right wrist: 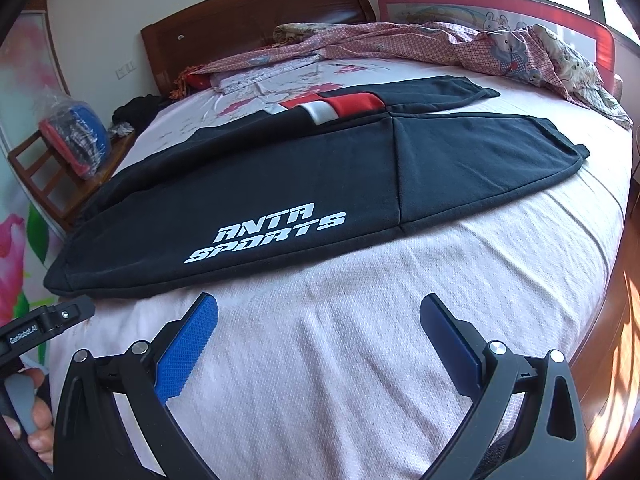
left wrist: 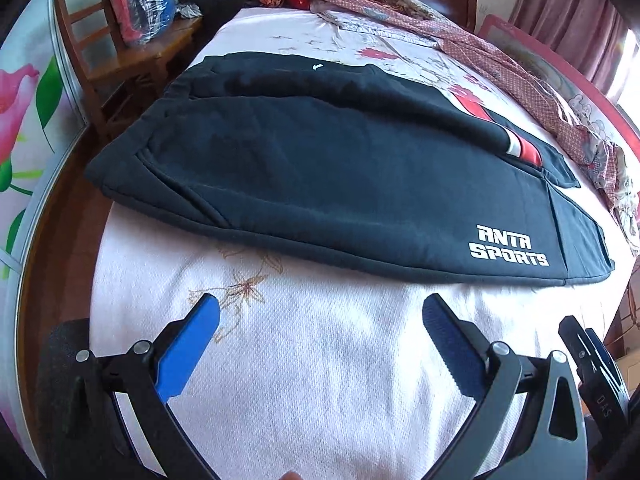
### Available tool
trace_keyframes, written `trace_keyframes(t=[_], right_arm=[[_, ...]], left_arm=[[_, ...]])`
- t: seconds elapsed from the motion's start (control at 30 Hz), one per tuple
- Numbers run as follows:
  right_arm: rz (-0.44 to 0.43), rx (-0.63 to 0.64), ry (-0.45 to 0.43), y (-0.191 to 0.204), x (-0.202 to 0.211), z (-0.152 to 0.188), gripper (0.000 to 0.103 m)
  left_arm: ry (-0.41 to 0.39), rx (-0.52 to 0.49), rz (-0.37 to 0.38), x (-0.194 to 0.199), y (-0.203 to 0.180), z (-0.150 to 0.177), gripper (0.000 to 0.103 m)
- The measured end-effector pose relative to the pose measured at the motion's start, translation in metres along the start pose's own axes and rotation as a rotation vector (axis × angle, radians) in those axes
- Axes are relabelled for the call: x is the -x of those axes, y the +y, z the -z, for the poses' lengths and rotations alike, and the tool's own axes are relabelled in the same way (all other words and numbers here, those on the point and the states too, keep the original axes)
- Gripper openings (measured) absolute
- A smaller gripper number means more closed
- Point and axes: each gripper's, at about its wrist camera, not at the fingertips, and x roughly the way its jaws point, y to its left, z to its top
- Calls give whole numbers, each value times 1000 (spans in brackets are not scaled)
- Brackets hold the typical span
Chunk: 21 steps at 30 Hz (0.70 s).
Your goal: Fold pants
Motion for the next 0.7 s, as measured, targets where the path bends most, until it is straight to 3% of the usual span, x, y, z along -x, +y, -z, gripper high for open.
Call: trace_keyframes(t=[0.13,0.23,0.4,0.5,0.57,0.67,0.7], right_arm=[[7,6,8,2,-2,1,100],[9,14,13,4,-3,2,100],[9,27,27,8,-6,4,100],[5,42,32,13,-7,5,100],[6,46,35,14,-8,5,100],[5,42,41,13,-9,6,100],[5,41,43,12,-10,6,100]], left_arm=[[58,128,155,-15,17,-11,101],[144,387,331,-39,52,-19,101],[166,745,563,-60,101,-25,101],[156,841,652,-68,113,-28,101],[162,851,671,-72,115,-31,91],[182,878,672,-80,119,-29,68],[191,889,661,-83,119,-27,54]])
